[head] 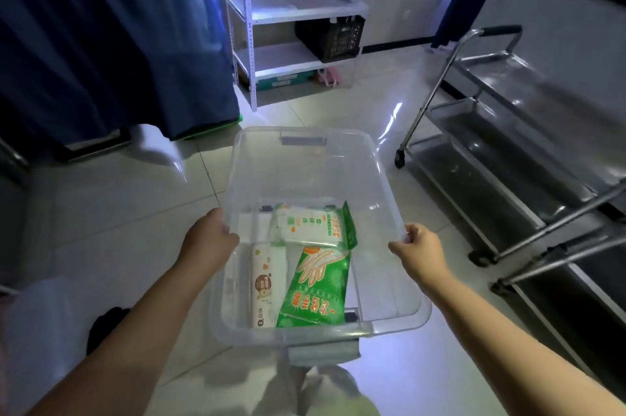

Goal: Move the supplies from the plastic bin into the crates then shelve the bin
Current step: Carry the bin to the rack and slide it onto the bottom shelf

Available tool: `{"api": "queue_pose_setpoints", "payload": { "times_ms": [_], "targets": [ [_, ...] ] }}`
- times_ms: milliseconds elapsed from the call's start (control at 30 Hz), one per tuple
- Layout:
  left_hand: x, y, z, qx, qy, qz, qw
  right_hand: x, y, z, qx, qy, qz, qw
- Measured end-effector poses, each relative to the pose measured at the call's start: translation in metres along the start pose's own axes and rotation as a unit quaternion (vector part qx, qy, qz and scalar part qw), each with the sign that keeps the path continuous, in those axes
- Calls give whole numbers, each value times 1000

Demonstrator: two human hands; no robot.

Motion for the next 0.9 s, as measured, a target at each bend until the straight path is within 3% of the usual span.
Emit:
{"api": "queue_pose_setpoints", "payload": {
  "times_ms": [233,467,900],
  "targets": [
    [38,-101,165,-12,-31,-43,999,-23,69,213,-30,23,22,999],
    [58,-150,311,-52,-75,-31,995,-14,143,390,-65,56,3,996],
    [106,-263,673,-52,-16,-40,998,-2,268,703,-7,31,-15,999]
  ]
}}
Point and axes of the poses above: each hand's wrist, its own z-axis towards the middle knuckle, its own x-axis out of the palm, y = z × x, the point moved 6 cm from there along z, towards the middle knuckle, and after that the axes turned 13 degrees about -z, right-handed, at the moved point
